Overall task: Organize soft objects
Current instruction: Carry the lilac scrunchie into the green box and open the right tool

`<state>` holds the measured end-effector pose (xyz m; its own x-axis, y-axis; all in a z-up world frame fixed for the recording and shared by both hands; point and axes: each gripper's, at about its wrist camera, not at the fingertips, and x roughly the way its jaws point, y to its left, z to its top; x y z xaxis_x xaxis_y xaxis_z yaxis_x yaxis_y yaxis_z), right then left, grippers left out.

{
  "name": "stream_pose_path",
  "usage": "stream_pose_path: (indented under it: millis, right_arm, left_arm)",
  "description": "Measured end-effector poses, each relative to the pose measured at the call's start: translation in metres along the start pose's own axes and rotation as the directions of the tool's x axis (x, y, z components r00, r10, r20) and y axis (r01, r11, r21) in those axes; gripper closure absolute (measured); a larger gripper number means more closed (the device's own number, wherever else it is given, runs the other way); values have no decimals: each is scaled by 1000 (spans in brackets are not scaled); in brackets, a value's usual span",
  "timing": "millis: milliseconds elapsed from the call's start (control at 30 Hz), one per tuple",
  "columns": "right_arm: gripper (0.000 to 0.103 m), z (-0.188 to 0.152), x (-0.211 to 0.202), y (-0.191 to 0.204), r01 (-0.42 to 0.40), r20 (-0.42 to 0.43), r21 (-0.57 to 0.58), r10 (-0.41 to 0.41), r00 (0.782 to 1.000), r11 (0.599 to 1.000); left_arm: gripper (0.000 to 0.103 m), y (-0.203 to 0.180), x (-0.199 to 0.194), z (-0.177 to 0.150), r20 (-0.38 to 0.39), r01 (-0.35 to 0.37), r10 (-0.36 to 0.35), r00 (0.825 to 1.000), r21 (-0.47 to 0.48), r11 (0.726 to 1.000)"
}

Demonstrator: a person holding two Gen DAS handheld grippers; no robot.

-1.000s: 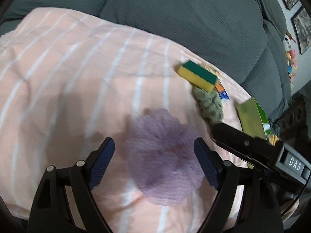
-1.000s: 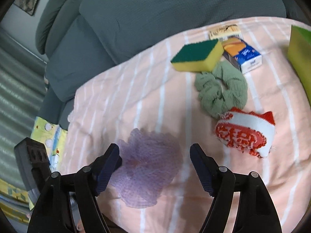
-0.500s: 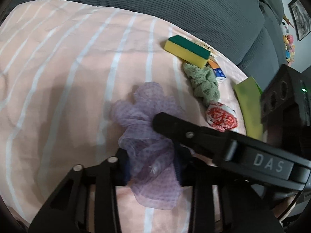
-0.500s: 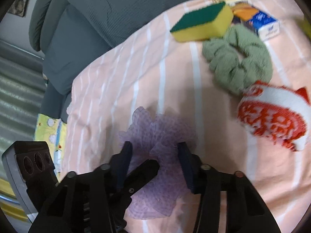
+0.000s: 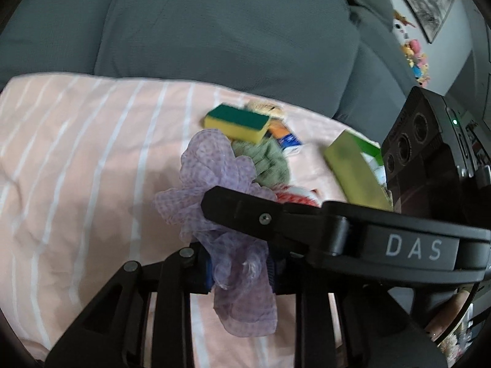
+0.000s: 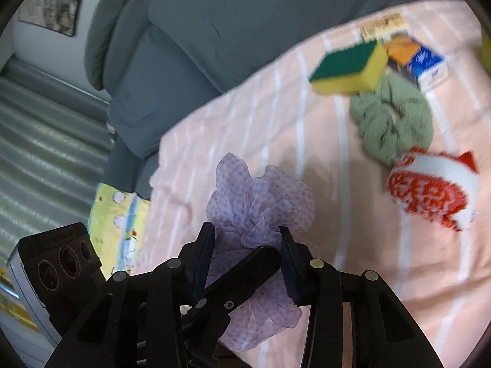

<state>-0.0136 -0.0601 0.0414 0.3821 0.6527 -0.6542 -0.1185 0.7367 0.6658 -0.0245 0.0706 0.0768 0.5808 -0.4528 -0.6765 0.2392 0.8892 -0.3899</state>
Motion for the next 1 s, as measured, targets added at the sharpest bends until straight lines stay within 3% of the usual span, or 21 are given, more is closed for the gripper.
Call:
stream_pose_path:
  millis: [267, 467, 633, 800, 900, 1000]
  right_arm:
    - [59, 3, -60, 9, -4, 158, -45, 11, 987, 999]
    - [59, 13, -127, -4, 23, 327, -41, -8, 945, 999]
    - [59, 24, -183, -23, 89, 461, -11, -74, 884, 996]
    - [59, 34, -216, -47, 171, 540, 16, -153, 828, 985]
    - [59, 41, -224, -65, 178, 556, 46, -174, 813, 983]
    - [59, 51, -226, -88, 171, 552, 93, -194, 811, 981]
  left_arm:
    - [82, -59, -20, 12, 141, -3, -17, 990, 141, 990]
    - [82, -115, -14, 33, 192, 56, -108, 975, 259, 964]
    - [82, -163, 7, 50, 193, 127, -205, 959, 352, 927]
    - [82, -200, 35, 59, 176, 155, -237, 956, 386, 909]
    - [82, -216, 52, 61, 154, 165, -246, 957, 409, 897]
    - [82, -226, 75, 66, 97, 177, -235, 967, 406, 897]
